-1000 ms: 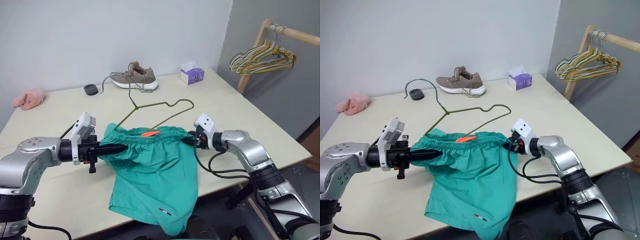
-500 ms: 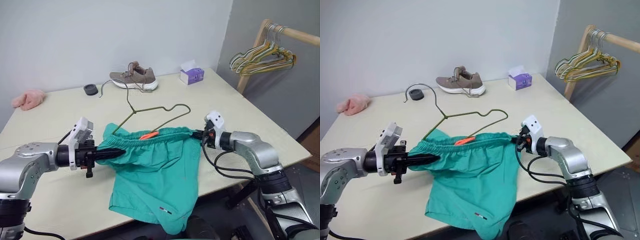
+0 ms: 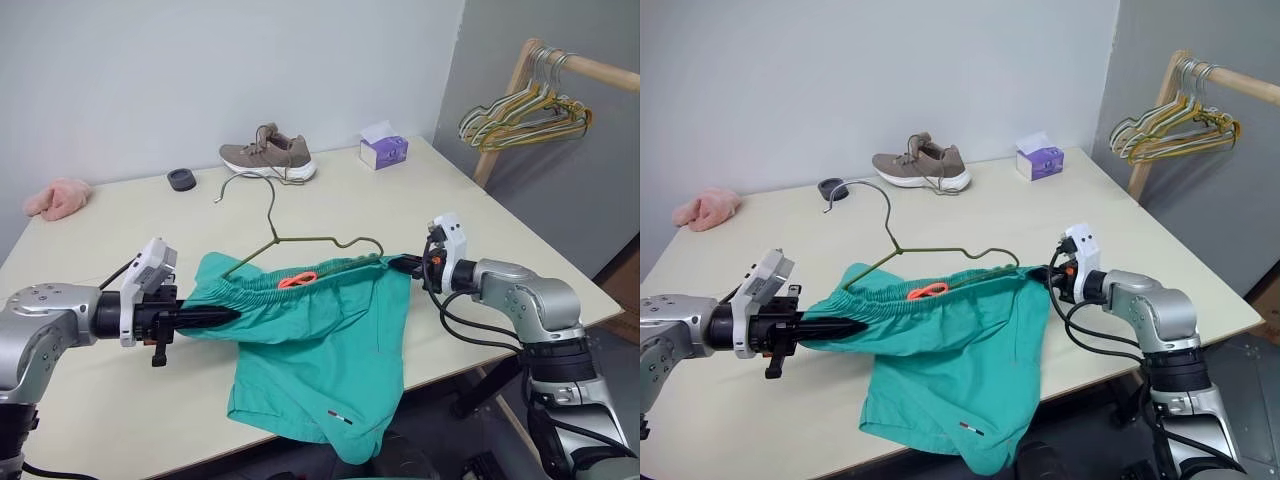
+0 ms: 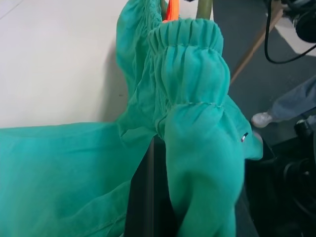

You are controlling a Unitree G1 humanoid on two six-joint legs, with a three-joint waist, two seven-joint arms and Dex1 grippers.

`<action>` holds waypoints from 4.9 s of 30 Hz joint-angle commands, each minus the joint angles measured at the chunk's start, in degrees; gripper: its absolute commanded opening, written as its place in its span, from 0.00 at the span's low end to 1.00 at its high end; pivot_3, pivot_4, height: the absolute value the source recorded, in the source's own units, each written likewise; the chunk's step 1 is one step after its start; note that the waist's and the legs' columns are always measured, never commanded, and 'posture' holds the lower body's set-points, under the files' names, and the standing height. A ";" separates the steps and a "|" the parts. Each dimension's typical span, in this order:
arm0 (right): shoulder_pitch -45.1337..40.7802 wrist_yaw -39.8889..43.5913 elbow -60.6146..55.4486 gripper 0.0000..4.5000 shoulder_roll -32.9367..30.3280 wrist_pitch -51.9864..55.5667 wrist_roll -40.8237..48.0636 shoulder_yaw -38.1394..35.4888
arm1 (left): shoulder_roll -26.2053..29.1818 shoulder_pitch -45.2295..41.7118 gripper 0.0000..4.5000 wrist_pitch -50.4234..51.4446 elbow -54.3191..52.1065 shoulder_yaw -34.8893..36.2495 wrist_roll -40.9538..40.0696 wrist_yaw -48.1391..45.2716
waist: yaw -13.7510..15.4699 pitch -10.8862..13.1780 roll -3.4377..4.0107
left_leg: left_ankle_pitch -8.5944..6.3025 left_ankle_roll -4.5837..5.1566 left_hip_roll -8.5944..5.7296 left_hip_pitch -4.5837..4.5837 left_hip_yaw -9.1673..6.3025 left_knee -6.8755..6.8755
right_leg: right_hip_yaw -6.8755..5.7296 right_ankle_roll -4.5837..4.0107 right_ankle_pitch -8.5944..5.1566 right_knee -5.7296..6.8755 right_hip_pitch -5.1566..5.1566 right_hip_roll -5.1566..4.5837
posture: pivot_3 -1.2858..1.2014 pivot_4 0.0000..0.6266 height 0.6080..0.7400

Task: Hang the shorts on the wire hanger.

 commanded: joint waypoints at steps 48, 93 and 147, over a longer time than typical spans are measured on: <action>1.28 -6.58 -9.69 0.01 -4.81 4.51 7.51 -6.63 | -0.73 -6.85 0.00 -11.01 13.53 -1.22 8.89 4.06 | 0.02 0.04 0.07 | -0.01 0.01 0.00 -0.05 0.00 -0.02 | -0.01 0.04 -0.02 -0.01 -0.05 -0.01 | 0.39 0.00 1.00; 3.31 0.25 -11.12 0.21 -9.41 -9.73 -2.48 5.81 | -1.70 -5.96 0.00 -4.62 7.67 2.57 2.83 2.80 | 0.06 0.06 0.09 | -0.01 0.01 0.03 -0.03 0.07 -0.01 | 0.04 0.30 -0.18 -0.04 -0.01 0.00 | 0.39 0.00 1.00; -7.30 8.77 12.72 0.00 -1.56 -20.54 -15.53 8.54 | 2.62 -0.53 0.00 -0.04 3.60 4.97 -0.31 -0.44 | -0.39 0.06 0.09 | 0.00 -0.01 0.02 0.09 -0.04 -0.03 | 0.02 -0.08 0.05 0.05 -0.01 0.05 | 0.40 0.00 1.00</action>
